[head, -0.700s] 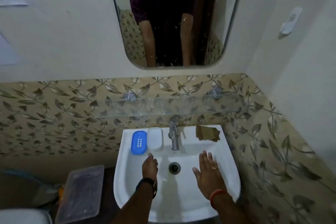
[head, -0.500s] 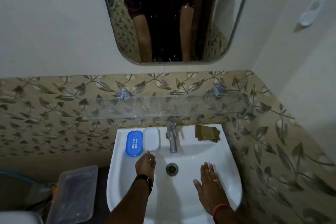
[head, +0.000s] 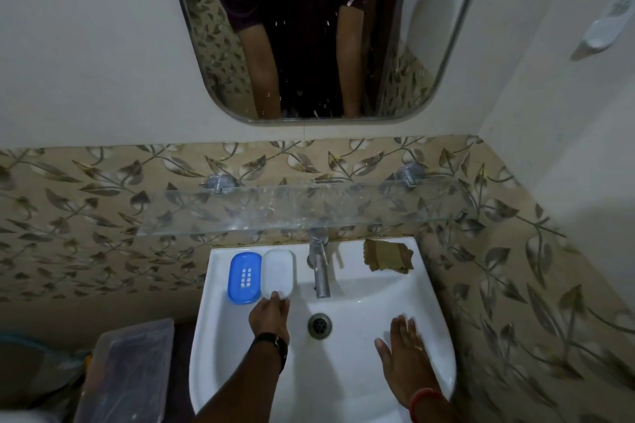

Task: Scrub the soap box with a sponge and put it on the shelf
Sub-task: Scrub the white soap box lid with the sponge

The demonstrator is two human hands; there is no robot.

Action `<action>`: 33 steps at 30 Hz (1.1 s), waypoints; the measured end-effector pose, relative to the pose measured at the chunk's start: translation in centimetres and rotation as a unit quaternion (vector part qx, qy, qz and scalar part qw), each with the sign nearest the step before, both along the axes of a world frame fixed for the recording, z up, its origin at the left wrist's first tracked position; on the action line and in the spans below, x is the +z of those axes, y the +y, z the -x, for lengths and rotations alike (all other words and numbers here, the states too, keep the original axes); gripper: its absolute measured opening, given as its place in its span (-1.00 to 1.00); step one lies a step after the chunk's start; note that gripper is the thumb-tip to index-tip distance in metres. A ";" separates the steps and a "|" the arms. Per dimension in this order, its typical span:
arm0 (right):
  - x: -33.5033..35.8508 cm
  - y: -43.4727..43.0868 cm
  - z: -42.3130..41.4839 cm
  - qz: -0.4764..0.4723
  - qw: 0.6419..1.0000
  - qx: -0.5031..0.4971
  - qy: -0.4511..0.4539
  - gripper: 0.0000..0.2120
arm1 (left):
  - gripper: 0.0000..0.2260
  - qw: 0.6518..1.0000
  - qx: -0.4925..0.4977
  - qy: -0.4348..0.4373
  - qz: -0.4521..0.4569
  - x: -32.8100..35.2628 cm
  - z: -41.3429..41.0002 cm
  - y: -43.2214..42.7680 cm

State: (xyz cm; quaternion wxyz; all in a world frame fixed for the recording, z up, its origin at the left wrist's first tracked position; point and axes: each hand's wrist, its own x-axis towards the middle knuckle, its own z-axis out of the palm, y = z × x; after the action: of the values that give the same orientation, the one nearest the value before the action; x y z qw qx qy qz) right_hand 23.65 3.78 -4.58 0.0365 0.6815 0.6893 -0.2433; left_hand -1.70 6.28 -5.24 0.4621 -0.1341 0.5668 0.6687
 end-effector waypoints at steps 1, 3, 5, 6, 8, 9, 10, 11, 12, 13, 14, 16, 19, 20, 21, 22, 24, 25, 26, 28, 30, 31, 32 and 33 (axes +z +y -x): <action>0.2 -0.2 0.0 0.006 1.000 -0.012 0.008 -0.35 | -0.83 1.000 -0.005 0.006 0.002 0.0 -0.1 -0.5; 0.5 -0.6 0.0 0.016 0.999 -0.038 0.017 -0.36 | -0.80 1.000 -0.022 0.012 0.001 -0.1 -0.3 -1.9; 0.7 -1.1 -0.2 0.020 0.998 -0.048 0.019 -0.37 | -0.79 0.999 -0.036 0.015 -0.002 -0.1 -0.5 -3.6; 0.8 -1.4 -0.3 0.020 0.998 -0.049 0.019 -0.37 | -0.78 0.999 -0.037 0.017 -0.004 -0.1 -0.5 -4.4; 1.0 -1.9 -0.5 0.013 0.998 -0.050 0.022 -0.37 | -0.80 0.999 -0.039 0.022 -0.013 -0.2 -0.5 -6.0; 1.1 -2.1 -0.5 0.005 0.998 -0.050 0.025 -0.37 | -0.82 0.999 -0.041 0.027 -0.016 -0.3 -0.6 -6.9; 1.3 -2.3 -0.5 -0.002 0.998 -0.048 0.029 -0.37 | -0.84 0.998 -0.047 0.034 -0.017 -0.4 -0.6 -7.8; 1.5 -2.6 -0.4 -0.006 0.998 -0.046 0.034 -0.37 | -0.85 0.997 -0.055 0.042 -0.015 -0.4 -0.6 -8.7; 1.6 -2.9 -0.3 -0.008 0.998 -0.044 0.038 -0.38 | -0.85 0.997 -0.063 0.051 -0.012 -0.5 -0.5 -9.6; 1.7 -3.2 -0.1 -0.012 0.998 -0.041 0.040 -0.38 | -0.85 0.996 -0.070 0.061 -0.008 -0.6 -0.3 -10.4; 1.9 -3.5 0.1 -0.016 0.998 -0.037 0.041 -0.38 | -0.87 0.994 -0.081 0.075 -0.002 -0.6 -0.2 -11.0; 2.0 -3.9 0.4 -0.019 0.999 -0.025 0.044 -0.38 | -0.89 0.986 -0.111 0.121 0.017 -0.7 0.2 -12.1; 2.2 -4.6 0.9 -0.020 0.998 -0.014 0.050 -0.38 | -0.93 0.956 -0.173 0.231 0.045 -0.5 0.9 -13.6; 2.3 -4.7 1.0 -0.021 0.998 -0.012 0.052 -0.38 | -0.95 0.939 -0.196 0.278 0.054 -0.2 1.1 -14.0; 2.4 -4.9 1.1 -0.022 0.998 -0.009 0.052 -0.38 | -0.95 0.918 -0.217 0.325 0.066 0.1 1.2 -14.3; 2.4 -5.0 1.1 -0.023 0.998 -0.005 0.053 -0.38 | -0.95 0.895 -0.234 0.371 0.081 0.5 1.4 -14.5; 2.5 -5.4 1.2 -0.027 0.998 -0.001 0.055 -0.38 | -0.95 0.846 -0.267 0.450 0.100 1.2 1.6 -14.6; 2.4 -5.6 1.2 -0.028 0.998 -0.001 0.057 -0.38 | -0.95 0.823 -0.283 0.481 0.102 1.5 1.7 -14.6; 2.4 -5.8 1.2 -0.029 0.998 -0.001 0.059 -0.38 | -0.93 0.801 -0.301 0.507 0.104 1.9 1.7 -14.5; 2.3 -6.1 1.0 -0.030 0.998 0.002 0.058 -0.38 | -0.87 0.751 -0.333 0.560 0.105 2.4 1.7 -14.3; 2.2 -6.2 0.8 -0.029 0.998 0.002 0.060 -0.38 | -0.75 0.695 -0.364 0.612 0.102 2.8 1.6 -14.2; 2.2 -6.3 0.7 -0.030 0.998 0.000 0.061 -0.38 | -0.69 0.662 -0.383 0.637 0.100 3.1 1.6 -14.1; 2.1 -6.3 0.6 -0.031 0.998 -0.002 0.059 -0.38 | -0.65 0.625 -0.401 0.663 0.098 3.3 1.6 -14.0; 2.1 -6.4 0.3 -0.034 0.998 -0.004 0.056 -0.37 | -0.63 0.585 -0.416 0.691 0.092 3.5 1.5 -13.9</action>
State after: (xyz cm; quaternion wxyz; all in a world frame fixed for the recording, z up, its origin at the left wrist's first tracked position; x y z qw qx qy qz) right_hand 23.32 -2.58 -2.49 -0.0263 0.6704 0.6955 -0.2571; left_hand -3.23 -7.57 -1.71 0.1443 0.5764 0.7679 0.2394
